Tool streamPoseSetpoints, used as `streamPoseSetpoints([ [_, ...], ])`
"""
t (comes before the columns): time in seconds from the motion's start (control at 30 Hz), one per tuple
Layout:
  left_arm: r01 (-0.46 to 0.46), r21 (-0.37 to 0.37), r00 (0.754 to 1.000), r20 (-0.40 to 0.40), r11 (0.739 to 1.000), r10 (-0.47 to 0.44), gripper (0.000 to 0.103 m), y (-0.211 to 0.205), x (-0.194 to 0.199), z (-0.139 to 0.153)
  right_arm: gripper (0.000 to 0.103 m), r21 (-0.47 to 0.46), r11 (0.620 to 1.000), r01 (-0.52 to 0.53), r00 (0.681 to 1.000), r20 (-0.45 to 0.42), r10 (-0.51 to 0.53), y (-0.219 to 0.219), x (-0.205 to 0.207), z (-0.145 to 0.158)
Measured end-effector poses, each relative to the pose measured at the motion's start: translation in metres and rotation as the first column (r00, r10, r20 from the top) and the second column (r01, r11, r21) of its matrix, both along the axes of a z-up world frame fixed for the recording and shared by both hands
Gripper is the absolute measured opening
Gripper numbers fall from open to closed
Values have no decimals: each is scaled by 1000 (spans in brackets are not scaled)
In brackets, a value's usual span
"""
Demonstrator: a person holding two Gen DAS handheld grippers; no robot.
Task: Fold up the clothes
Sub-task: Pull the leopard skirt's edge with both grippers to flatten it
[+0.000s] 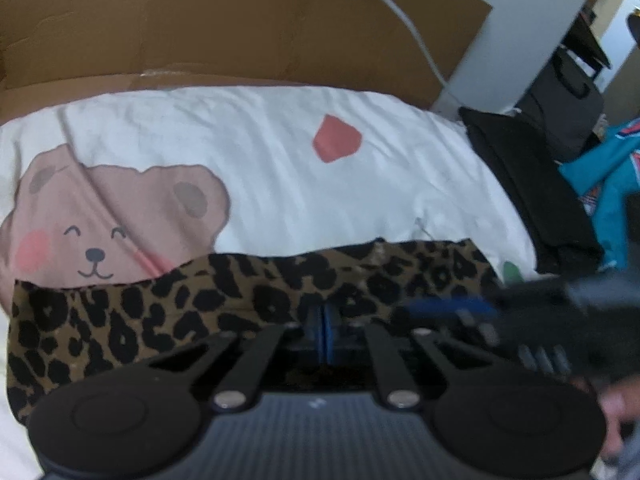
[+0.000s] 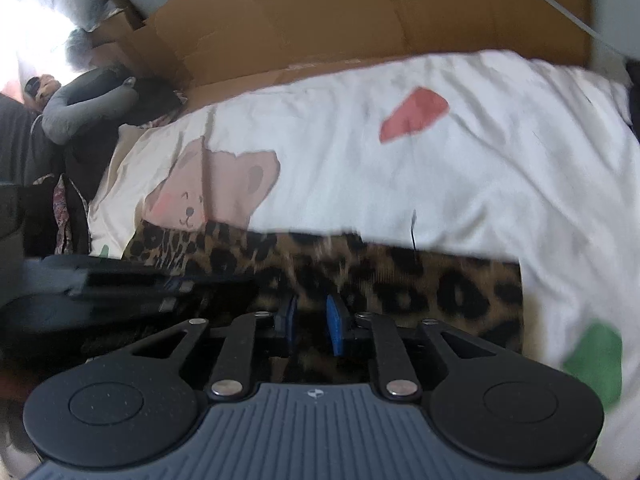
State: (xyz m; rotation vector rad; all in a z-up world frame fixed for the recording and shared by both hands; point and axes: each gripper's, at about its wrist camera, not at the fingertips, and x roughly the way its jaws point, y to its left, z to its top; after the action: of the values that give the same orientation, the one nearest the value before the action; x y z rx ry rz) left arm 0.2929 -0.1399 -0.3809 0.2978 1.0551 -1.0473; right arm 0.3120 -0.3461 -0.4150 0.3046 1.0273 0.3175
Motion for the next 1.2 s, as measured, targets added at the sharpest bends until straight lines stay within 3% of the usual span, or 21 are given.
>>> streamPoseSetpoints([
  [0.33,16,70,998,59,997,-20,3,-11,-7,2,29,-12,999,33,999,20,-32,-13,-56,10],
  [0.43,35,91,995,85,995,-43,3,-13,-11,3,36,-15,999,29,999,43,-28,-16,-69,13],
  [0.83,23,134,999,43,991,-29,2,-20,-3,9,38,-31,993,111,993,53,-110,-40,-101,7],
  [1.0,21,161,997,64,987,-32,4,-27,-7,20,38,21,985,169,981,91,-170,-46,-103,23],
  [1.2,3,126,998,66,992,-11,5,-16,-16,40,38,70,985,160,979,113,-168,-38,-113,28],
])
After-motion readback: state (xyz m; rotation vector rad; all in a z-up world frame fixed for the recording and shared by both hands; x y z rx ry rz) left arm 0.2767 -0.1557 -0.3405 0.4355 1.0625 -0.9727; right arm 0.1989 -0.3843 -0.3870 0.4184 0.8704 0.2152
